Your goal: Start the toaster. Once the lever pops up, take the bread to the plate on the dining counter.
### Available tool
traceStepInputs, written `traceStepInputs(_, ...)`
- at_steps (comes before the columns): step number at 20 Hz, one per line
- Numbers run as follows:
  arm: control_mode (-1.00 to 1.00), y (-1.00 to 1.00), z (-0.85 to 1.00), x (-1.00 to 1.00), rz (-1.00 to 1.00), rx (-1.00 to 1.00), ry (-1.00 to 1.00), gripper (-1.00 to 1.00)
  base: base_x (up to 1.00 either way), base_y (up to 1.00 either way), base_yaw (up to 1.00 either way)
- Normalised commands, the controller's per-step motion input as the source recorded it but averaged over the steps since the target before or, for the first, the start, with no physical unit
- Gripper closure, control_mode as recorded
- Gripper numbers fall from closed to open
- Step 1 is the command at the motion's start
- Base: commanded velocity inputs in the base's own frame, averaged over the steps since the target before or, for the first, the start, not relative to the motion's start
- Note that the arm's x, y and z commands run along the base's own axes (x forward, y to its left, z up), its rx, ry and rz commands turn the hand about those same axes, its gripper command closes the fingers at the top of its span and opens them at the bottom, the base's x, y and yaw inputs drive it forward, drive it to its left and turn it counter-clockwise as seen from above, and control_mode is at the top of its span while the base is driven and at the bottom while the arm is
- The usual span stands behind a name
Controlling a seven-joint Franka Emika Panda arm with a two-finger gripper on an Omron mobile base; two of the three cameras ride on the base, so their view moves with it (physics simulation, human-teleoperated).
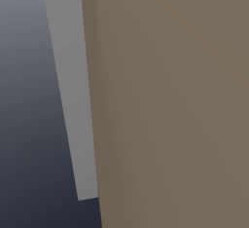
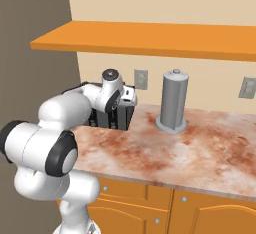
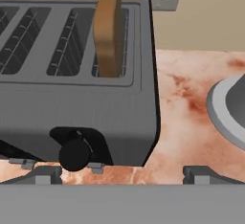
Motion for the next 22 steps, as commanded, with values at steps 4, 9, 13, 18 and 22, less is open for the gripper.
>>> traceStepInputs(4, -1.0, 0.0, -0.05, 0.09, 0.0, 0.0, 0.0, -1.0, 0.0, 0.0, 0.0)
traceStepInputs(9, -1.0, 0.0, -0.09, 0.07, 0.0, 0.0, 0.0, -1.0, 0.0, 0.0, 0.0)
traceStepInputs(13, -1.0, 0.0, -0.1, 0.1, 0.0, 0.0, 0.0, -1.0, 0.0, 0.0, 0.0)
traceStepInputs(18, -1.0, 0.0, -0.15, 0.06, 0.0, 0.0, 0.0, -1.0, 0.0, 0.0, 0.0)
traceStepInputs(22, -1.0, 0.0, -0.23, 0.0, 0.0, 0.0, 0.0, -1.0, 0.0, 0.0, 0.0)
